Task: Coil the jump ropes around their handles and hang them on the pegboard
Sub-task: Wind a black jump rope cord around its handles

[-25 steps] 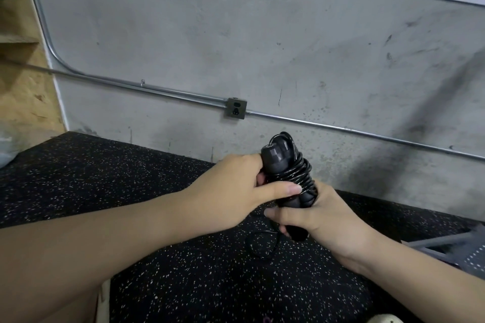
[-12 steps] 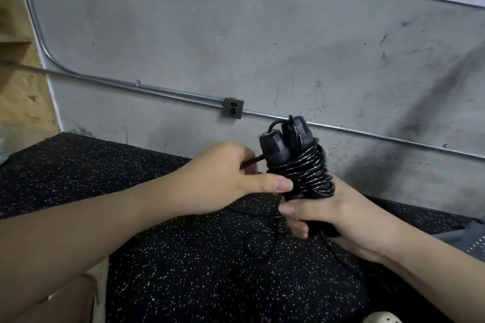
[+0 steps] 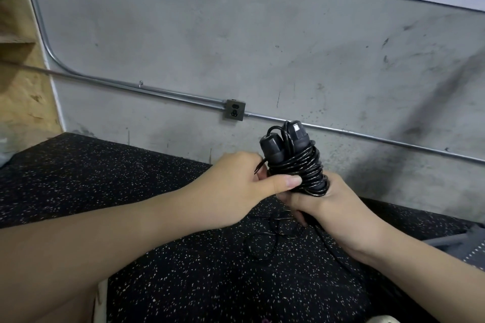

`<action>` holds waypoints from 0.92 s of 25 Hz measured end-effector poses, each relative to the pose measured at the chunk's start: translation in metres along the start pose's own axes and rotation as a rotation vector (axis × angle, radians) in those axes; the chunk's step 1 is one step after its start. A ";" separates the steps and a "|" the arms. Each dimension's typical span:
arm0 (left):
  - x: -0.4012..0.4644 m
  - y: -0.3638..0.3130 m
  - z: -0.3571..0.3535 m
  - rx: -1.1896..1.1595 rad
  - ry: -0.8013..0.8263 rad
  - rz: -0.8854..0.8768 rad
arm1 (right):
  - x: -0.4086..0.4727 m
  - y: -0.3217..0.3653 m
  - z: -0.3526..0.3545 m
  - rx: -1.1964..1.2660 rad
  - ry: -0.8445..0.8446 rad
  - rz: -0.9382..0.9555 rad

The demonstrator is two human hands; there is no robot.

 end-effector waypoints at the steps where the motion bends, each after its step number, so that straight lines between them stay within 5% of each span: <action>1: -0.001 -0.001 -0.001 -0.001 -0.015 0.010 | 0.000 -0.001 -0.002 -0.010 -0.016 -0.007; 8: -0.001 0.020 -0.002 -0.035 -0.026 0.058 | -0.008 0.001 -0.013 -0.044 0.121 -0.146; 12: -0.005 0.022 0.004 -0.118 0.047 0.091 | -0.021 0.004 -0.013 0.181 0.266 -0.268; 23: -0.015 0.010 -0.002 -0.137 0.196 0.045 | -0.019 0.010 -0.022 0.264 0.106 -0.239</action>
Point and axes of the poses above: each hand's wrist, its own x-axis towards the middle knuckle, its own z-axis out of the back of the hand, y = z × x, the point moved 4 cm from there along x, towards the middle knuckle, and after that the axes turned 15 degrees about -y, right-handed, at the moved point
